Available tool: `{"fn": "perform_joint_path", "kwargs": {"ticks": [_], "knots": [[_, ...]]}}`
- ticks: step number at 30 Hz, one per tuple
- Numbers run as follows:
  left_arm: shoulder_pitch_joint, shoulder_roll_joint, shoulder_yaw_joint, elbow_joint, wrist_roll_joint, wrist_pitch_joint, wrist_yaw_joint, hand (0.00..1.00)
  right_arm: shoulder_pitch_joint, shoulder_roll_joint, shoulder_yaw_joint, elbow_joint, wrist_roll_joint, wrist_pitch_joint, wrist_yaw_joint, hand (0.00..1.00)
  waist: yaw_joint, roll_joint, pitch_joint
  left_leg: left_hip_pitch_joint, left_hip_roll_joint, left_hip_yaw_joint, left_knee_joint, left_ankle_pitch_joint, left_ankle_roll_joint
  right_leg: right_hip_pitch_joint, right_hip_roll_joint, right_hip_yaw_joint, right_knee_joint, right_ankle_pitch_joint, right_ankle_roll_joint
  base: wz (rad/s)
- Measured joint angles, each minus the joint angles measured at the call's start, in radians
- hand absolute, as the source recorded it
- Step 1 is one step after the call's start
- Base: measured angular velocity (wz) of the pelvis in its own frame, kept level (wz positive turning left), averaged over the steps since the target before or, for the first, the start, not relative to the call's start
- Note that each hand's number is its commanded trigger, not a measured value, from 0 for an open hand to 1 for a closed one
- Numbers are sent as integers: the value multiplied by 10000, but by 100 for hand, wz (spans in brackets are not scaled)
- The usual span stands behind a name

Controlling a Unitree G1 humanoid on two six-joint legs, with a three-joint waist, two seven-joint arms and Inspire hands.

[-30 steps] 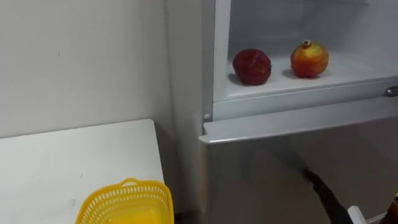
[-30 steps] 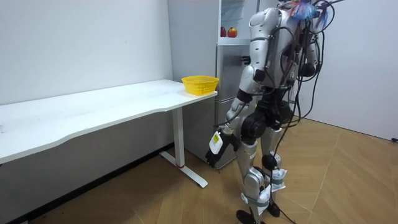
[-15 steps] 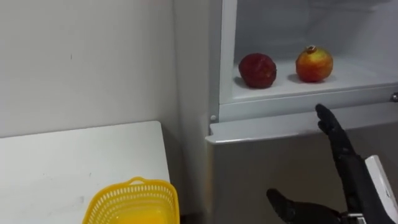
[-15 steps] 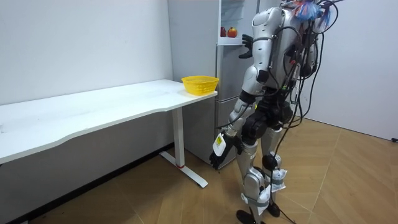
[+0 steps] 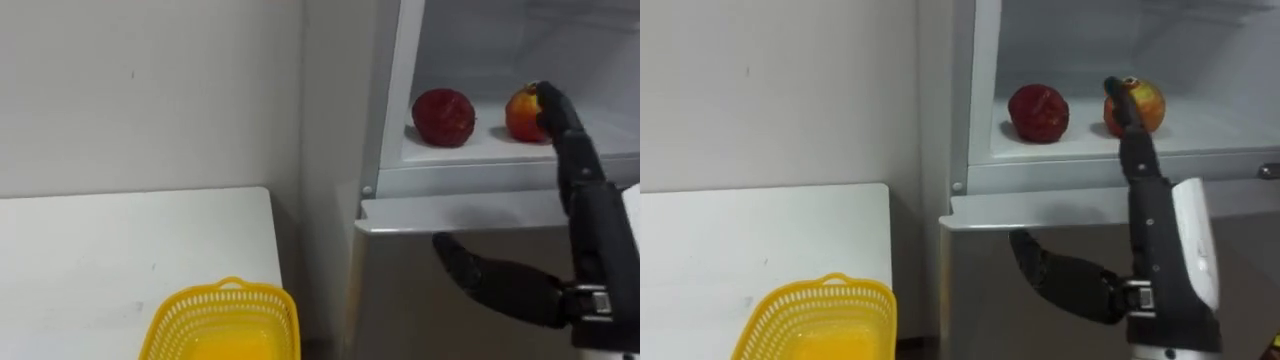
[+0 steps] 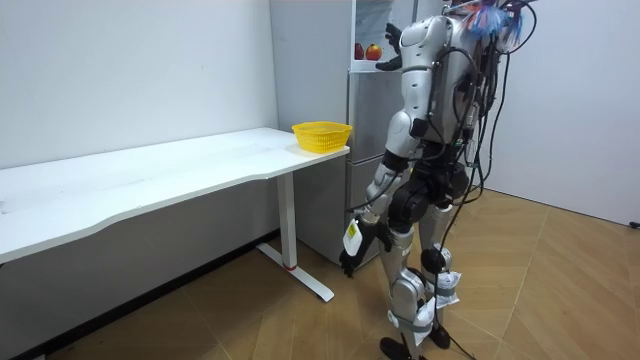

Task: Retrieve from the upper fridge

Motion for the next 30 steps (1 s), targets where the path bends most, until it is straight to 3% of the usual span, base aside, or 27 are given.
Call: {"fn": "perform_joint_path", "kwargs": {"ticks": [7, 10, 15, 21, 28, 30], "knots": [[136, -94, -6, -30, 11, 192, -47, 0, -639, -124, -484, 564, 193, -34, -575, 0, 17, -21, 18, -127, -29, -339, 154, -2, 3, 107, -34, -371, 3, 4, -6, 16], [123, -88, -7, -37, 8, 198, -196, 0, -1149, -488, -602, 920, 429, -24, -752, 0, -24, -66, -3, -204, -40, -495, 237, 0, 2, 111, -57, -525, 13, 4, -7, 14], [93, 1, -2, -40, 7, 191, -301, 0, -2143, -1248, -1090, 1737, 1131, -52, -1195, 0, 27, -145, 61, -215, -36, -551, 281, 3, -4, 151, -56, -567, -1, 4, -7, 4], [-14, 2, 303, -52, 285, 181, -236, 0, -2330, -1352, -1293, 2144, 1552, -58, -1492, 0, 86, -178, 91, -264, -36, -548, 333, 3, -4, 86, -54, -554, 0, 4, -7, 0], [-227, -10, 420, -179, 454, 194, -263, 0, -2986, -1696, -1290, 2954, 2162, 0, -1663, 0, 334, -181, 76, -274, -31, -582, 331, 8, -10, 87, -123, -750, -5, 4, -6, 2], [-245, -9, 493, -275, 459, 200, -349, 0, -3323, -1759, -1286, 3312, 2475, 42, -1592, 0, 337, -199, 8, -248, -35, -605, 362, 14, -12, 98, -132, -778, -4, 4, -6, 2]]}}
